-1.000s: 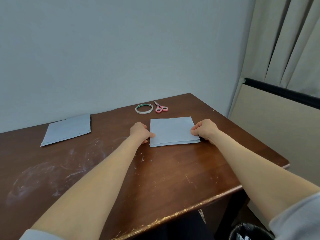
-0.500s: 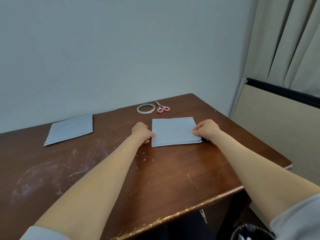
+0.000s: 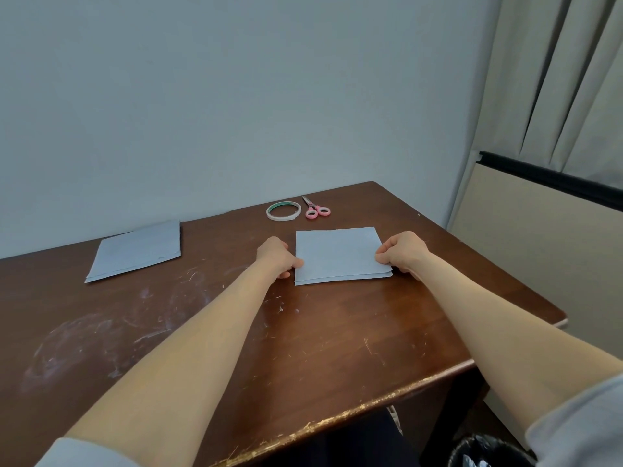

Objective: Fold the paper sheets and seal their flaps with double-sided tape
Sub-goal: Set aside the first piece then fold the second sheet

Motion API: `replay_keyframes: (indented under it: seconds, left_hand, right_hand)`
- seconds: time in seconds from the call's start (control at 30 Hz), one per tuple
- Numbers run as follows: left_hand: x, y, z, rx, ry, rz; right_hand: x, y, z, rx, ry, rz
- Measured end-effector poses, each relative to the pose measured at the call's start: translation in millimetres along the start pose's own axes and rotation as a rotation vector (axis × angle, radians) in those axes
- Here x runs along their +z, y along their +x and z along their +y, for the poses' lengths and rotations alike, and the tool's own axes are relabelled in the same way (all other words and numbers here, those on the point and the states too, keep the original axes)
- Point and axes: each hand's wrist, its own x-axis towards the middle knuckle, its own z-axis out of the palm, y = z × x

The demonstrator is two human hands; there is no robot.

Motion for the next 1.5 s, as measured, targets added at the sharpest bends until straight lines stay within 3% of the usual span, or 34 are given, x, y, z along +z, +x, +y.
replay_keyframes:
  seconds: [0.27, 0.4, 0.47, 0.57, 0.67, 0.83, 1.37, 1.43, 1.5]
  left_hand:
    - [1, -11, 6, 0.038, 0.216, 0.028]
    - [9, -6, 12, 0.377, 0.456, 0.28]
    - [18, 2, 16, 0.594, 0.512, 0.225]
    - [35, 17, 19, 0.72, 0.69, 0.084]
    - [45, 27, 21, 0.66, 0.773, -0.028]
    - [47, 34, 15, 0.59, 0.797, -0.1]
    - [38, 26, 10, 0.309, 0.763, -0.115]
    - [33, 24, 11, 0.297, 0.697, -0.068]
    - [29, 22, 14, 0.406, 0.695, 0.021]
  right_hand:
    - [-6, -2, -4, 0.047, -0.006, -0.031]
    - [-9, -4, -15, -0.125, -0.193, 0.172]
    - [0, -1, -26, -0.314, -0.322, 0.217]
    - [24, 8, -41, -0.521, -0.472, 0.062]
    - [45, 18, -45, -0.551, -0.62, -0.091]
    - [52, 28, -39, -0.505, -0.656, -0.193]
    - [27, 27, -16, -0.175, -0.701, -0.142]
    - [24, 25, -18, -0.187, -0.704, -0.096]
    - [25, 20, -24, -0.308, -0.713, -0.035]
